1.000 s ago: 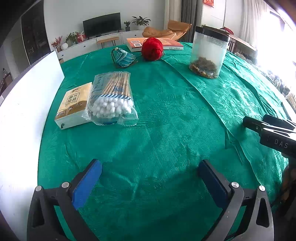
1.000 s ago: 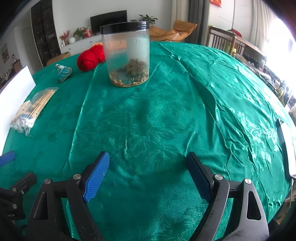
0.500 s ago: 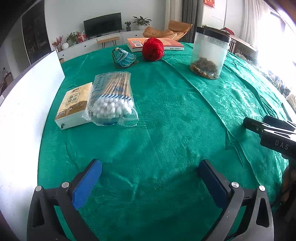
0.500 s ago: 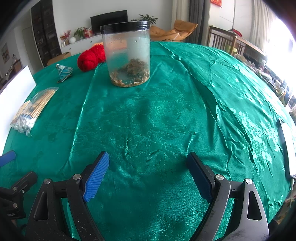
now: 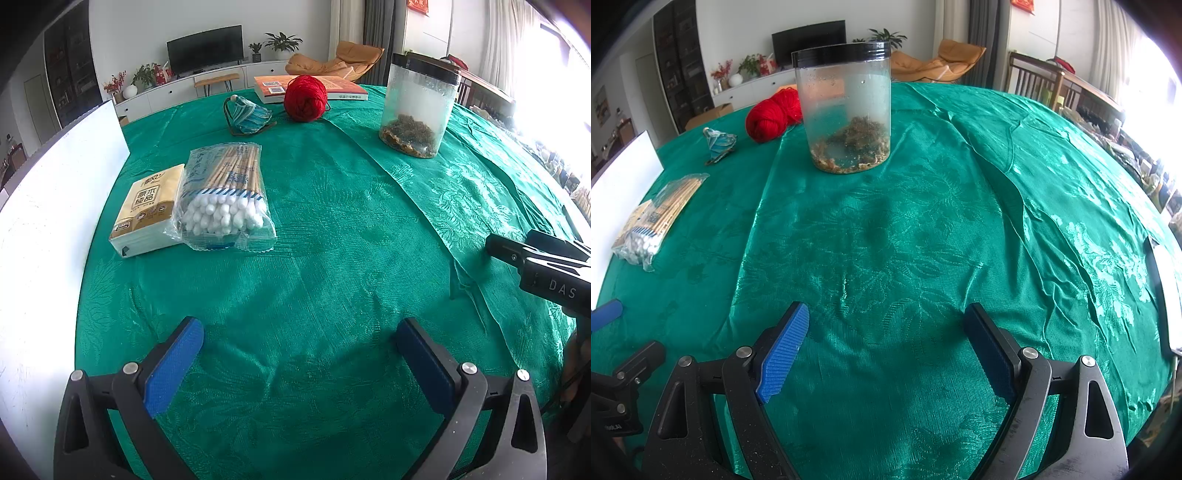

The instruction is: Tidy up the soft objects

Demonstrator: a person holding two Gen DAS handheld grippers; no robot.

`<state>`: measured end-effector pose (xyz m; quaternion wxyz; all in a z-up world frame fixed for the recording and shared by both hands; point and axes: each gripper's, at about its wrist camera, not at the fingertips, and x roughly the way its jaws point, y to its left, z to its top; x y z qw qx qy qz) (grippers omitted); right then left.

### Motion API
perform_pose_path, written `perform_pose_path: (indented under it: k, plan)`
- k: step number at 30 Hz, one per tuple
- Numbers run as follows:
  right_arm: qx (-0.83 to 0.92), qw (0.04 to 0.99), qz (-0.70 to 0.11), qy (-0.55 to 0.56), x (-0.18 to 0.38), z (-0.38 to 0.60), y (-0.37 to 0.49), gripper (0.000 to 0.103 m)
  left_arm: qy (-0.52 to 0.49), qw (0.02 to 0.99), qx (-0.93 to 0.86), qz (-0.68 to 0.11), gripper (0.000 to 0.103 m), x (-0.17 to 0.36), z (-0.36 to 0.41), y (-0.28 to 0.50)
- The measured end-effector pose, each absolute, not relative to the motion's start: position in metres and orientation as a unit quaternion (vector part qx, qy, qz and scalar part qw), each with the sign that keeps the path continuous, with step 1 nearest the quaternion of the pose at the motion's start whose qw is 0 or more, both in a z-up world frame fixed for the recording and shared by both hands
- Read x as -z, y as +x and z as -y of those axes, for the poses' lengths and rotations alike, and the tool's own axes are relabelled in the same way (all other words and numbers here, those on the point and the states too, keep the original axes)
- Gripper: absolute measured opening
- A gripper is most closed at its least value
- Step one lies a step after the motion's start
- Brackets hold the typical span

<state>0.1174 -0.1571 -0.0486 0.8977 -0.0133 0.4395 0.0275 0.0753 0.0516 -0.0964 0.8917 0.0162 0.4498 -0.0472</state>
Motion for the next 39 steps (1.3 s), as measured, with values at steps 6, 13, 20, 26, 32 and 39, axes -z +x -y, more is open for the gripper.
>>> perform_pose_path:
  k: [6,13,20,26,32,39]
  plan:
    - [-0.028,0.898,-0.439,-0.013,0.049,0.157,0.117,0.088,0.016,0.892,0.047,-0.45,0.103,0.096,-0.052,0.075]
    - [-0.028,0.898,-0.439,-0.013,0.049,0.157,0.117,0.088,0.016,0.892,0.047,-0.45,0.103,0.096,-0.052,0.075]
    - [-0.028,0.898,-0.439,-0.013,0.048,0.157,0.117,0.088,0.016,0.892,0.047,-0.45,0.103,0.097,-0.052,0.075]
    - [-0.028,0.898,-0.439,-0.013,0.048,0.157,0.117,0.088,0.016,0.892,0.047,-0.45,0.103,0.097,-0.051,0.075]
    - [-0.028,0.898,-0.439,-0.013,0.048,0.157,0.117,0.088,0.016,0.892,0.047,-0.45,0.103,0.097,-0.052,0.075]
    - [-0.028,0.898,-0.439,-0.013,0.048,0.157,0.117,0.088,-0.017,0.884,0.065,-0.463,0.102,0.069,-0.057,0.073]
